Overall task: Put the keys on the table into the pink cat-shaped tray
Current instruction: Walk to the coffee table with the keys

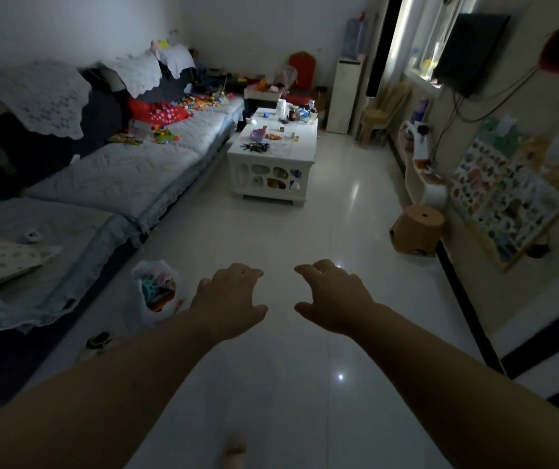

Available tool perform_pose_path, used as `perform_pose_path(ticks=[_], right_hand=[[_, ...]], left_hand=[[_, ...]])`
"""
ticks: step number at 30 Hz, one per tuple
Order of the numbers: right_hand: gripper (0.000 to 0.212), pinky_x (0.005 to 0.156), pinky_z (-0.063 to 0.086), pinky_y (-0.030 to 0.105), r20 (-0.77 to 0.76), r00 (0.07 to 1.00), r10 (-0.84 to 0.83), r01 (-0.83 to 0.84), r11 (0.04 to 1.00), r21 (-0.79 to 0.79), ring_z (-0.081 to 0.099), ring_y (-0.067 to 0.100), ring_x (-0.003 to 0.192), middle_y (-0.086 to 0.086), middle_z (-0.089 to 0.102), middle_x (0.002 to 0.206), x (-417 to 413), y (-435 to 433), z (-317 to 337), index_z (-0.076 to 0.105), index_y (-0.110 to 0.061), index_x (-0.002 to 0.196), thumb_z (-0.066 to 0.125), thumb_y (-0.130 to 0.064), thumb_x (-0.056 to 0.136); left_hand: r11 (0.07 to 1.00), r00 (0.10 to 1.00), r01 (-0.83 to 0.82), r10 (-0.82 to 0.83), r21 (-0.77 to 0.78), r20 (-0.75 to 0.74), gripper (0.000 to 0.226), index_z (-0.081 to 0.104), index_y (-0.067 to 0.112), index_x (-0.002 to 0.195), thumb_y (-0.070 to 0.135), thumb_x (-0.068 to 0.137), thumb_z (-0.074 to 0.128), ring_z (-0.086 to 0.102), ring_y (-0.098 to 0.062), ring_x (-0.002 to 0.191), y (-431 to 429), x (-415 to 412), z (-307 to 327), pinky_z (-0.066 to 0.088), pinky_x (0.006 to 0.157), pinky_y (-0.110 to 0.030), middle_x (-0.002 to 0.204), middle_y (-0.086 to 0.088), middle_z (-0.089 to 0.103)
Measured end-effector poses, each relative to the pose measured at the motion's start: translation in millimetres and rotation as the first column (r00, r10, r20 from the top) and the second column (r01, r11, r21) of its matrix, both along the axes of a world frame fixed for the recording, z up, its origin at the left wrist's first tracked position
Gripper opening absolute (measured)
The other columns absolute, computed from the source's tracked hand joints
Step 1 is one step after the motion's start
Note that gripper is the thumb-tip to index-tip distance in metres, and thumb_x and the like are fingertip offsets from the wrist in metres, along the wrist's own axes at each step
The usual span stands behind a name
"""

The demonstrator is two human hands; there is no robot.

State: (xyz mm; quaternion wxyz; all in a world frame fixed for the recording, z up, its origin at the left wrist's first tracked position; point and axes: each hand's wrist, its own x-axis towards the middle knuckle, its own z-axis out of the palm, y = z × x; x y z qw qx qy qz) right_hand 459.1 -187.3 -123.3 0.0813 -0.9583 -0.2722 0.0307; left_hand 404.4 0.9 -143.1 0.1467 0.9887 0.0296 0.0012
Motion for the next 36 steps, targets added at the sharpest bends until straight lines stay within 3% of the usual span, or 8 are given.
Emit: perform_pose_path(ticks=[14, 22, 33, 36], right_hand=[[0.071, 0.097, 0.042, 0.047, 0.019, 0.998, -0.054, 0.053, 0.998, 0.046, 0.049, 0.027, 0.118, 0.01, 0.04, 0.142, 266, 96, 2, 0.028, -0.03, 0.138, 0.063, -0.048, 0.078], [0.072, 0.097, 0.042, 0.05, 0.036, 0.999, -0.025, 0.024, 0.999, 0.045, 0.05, 0.028, 0.117, 0.01, 0.04, 0.142, 417, 145, -4, 0.029, -0.03, 0.138, 0.064, -0.048, 0.077], [0.066, 0.082, 0.05, 0.044, 0.13, 0.981, 0.144, -0.148, 0.989, 0.029, 0.052, 0.029, 0.11, 0.01, 0.05, 0.13, 690, 227, 11, 0.039, -0.026, 0.13, 0.065, -0.048, 0.074], [0.063, 0.087, 0.048, 0.044, 0.128, 0.974, 0.187, -0.198, 0.977, 0.077, 0.049, 0.029, 0.114, 0.009, 0.053, 0.128, 750, 259, 7, 0.044, -0.024, 0.127, 0.067, -0.046, 0.072]], left_hand=[[0.998, 0.998, 0.001, -0.005, 0.061, 0.065, 0.07, 0.029, 0.031, 0.136, 0.053, 0.074, 0.054, 0.032, -0.028, 0.129, 104, 274, 14, 0.029, 0.101, -0.049, 0.146, -0.004, 0.032], [0.998, 0.995, -0.051, 0.052, -0.024, 0.08, 0.073, 0.028, 0.03, 0.137, 0.053, 0.073, 0.055, 0.036, -0.029, 0.125, 152, 417, 12, 0.035, 0.101, -0.047, 0.142, -0.005, 0.037], [0.981, 0.978, -0.188, 0.191, -0.046, 0.079, 0.069, 0.027, 0.03, 0.136, 0.052, 0.076, 0.054, 0.034, -0.029, 0.128, 213, 657, 21, 0.035, 0.101, -0.049, 0.145, -0.005, 0.032], [0.971, 0.969, -0.23, 0.234, -0.061, 0.078, 0.069, 0.029, 0.03, 0.135, 0.053, 0.075, 0.054, 0.033, -0.028, 0.129, 240, 705, 17, 0.034, 0.101, -0.048, 0.145, -0.005, 0.032]])
